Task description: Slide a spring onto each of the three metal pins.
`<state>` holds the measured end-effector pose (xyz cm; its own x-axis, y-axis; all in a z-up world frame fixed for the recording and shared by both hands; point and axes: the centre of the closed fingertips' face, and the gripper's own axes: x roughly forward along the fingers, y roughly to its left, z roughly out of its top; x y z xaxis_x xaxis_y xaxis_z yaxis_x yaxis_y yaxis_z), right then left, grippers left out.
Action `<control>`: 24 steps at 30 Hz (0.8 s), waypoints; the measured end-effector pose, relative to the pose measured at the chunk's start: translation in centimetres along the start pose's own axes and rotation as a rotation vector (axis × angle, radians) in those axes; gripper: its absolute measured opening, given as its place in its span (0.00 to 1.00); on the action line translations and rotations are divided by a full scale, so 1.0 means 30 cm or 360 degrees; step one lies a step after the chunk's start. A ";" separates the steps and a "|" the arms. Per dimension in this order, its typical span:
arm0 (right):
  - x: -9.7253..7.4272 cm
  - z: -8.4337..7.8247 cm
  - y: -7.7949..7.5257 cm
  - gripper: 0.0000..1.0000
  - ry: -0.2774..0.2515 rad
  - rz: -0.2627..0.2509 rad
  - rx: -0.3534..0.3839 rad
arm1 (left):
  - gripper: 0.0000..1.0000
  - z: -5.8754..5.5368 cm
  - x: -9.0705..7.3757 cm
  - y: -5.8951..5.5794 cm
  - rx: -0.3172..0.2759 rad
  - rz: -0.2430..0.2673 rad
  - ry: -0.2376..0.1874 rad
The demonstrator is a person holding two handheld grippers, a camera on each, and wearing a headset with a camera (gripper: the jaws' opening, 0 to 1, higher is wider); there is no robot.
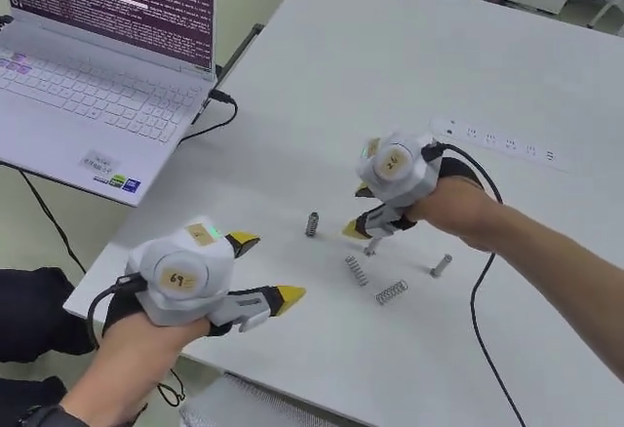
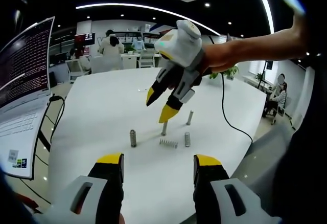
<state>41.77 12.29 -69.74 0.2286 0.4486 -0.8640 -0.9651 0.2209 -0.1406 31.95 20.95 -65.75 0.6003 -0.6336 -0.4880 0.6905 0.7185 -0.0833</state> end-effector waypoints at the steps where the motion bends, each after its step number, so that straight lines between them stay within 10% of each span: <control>1: -0.009 -0.004 0.002 0.36 -0.0006 -0.0008 0.0009 | 0.50 0.001 -0.002 0.001 -0.0005 0.0003 -0.0002; 24: -0.172 -0.146 0.006 0.37 -0.0141 -0.0195 0.0240 | 0.51 0.028 -0.007 0.024 -0.0015 0.0041 -0.0019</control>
<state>39.87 6.24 -67.44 0.3599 0.4833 -0.7981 -0.9009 0.4026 -0.1624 32.67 21.36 -64.98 0.6228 -0.6181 -0.4796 0.6709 0.7374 -0.0790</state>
